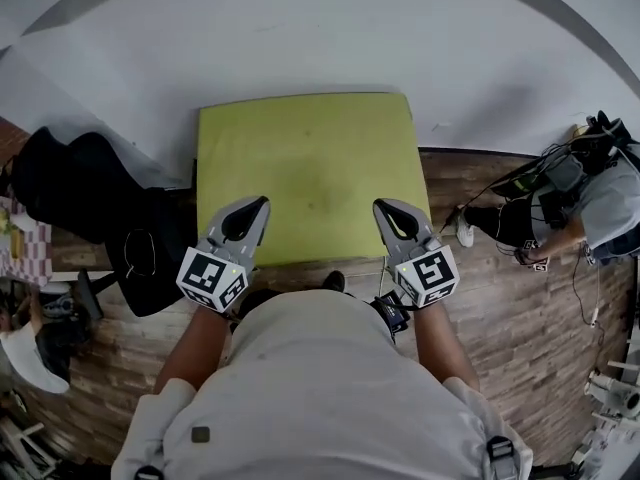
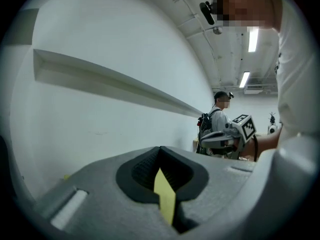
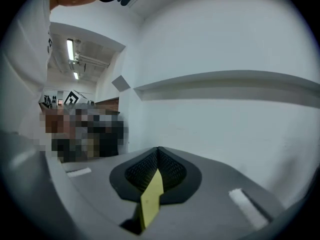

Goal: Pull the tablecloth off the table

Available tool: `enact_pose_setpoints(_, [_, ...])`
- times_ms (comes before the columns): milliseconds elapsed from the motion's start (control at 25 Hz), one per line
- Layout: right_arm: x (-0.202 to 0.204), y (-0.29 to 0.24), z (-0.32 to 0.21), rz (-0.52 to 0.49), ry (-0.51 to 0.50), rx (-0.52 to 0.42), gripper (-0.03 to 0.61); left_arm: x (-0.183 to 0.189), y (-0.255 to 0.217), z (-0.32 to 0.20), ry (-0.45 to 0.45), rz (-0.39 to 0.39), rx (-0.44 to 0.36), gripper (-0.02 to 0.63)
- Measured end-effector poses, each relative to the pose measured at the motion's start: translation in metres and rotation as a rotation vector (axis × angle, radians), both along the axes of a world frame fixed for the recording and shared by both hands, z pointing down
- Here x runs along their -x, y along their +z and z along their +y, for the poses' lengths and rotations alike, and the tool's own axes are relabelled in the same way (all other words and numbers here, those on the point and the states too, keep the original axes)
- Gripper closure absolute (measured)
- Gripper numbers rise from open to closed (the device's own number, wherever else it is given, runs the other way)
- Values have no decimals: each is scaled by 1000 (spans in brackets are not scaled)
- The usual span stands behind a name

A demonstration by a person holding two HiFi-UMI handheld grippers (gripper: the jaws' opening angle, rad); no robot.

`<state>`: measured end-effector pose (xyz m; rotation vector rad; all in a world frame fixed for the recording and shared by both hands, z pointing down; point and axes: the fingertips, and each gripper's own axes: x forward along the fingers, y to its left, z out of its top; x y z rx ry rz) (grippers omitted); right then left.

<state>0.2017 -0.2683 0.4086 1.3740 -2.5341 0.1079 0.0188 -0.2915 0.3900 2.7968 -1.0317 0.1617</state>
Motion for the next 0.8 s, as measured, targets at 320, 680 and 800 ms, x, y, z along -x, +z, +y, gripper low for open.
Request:
enact_pose_setpoints(320, [-55, 37, -30, -20, -61, 96, 557, -30, 48, -16, -115, -74, 96, 598])
enact_pose_setpoints(680, [-60, 98, -65, -10, -74, 250, 483, -5, 143, -51, -166, -190, 278, 536])
enact_pose_setpoints(800, [-60, 128, -78, 12, -81, 312, 452, 5, 170, -64, -166, -241, 316, 511])
